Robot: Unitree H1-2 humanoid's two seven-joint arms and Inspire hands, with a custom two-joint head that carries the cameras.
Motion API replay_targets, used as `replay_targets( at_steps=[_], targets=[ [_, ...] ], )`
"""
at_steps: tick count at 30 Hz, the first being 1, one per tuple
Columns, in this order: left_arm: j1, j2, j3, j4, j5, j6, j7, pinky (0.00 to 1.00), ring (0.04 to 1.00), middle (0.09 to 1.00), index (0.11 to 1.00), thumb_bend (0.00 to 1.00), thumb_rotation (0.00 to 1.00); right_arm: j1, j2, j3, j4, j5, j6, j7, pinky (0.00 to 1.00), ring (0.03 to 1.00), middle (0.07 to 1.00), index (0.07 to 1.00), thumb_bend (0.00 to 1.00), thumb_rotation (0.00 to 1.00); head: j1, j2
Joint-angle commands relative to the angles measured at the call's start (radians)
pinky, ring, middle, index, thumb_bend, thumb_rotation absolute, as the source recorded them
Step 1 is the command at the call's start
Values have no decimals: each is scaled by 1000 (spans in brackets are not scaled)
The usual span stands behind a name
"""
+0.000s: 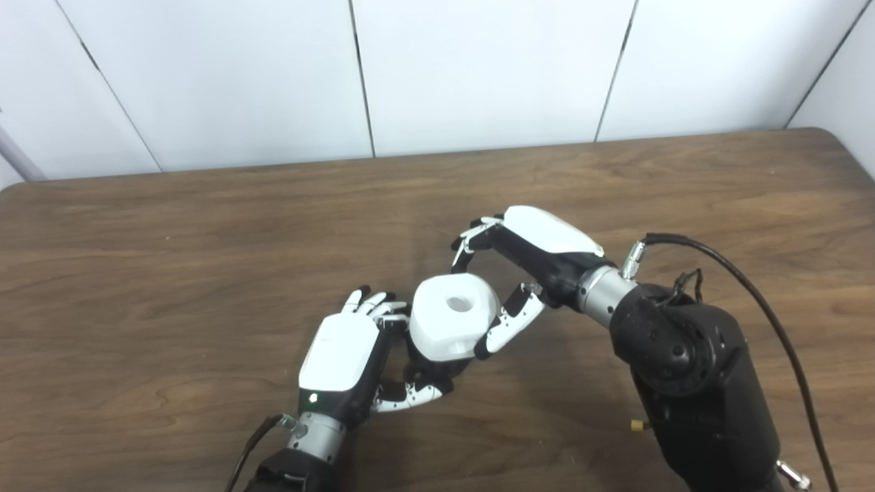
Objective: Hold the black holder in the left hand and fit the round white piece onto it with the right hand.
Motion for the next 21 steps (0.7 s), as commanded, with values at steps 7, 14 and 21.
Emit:
replay_targets(
  at_steps=[7,14,21],
  targets=[
    [1,-1,-27,15,24,0,-40,976,880,778,487,522,50,-13,-2,14,2,4,-11,-34,1000,940,839,484,524,134,2,-2],
    [0,-4,-29,17,23,3,-42,980,881,779,487,522,49,-15,-4,17,3,3,-12,-38,1000,942,840,484,524,134,4,-3],
    [-2,-5,-30,20,26,-2,-31,971,875,774,487,522,50,-14,-7,22,1,1,-14,-37,1000,942,839,484,524,134,5,1]
  ],
)
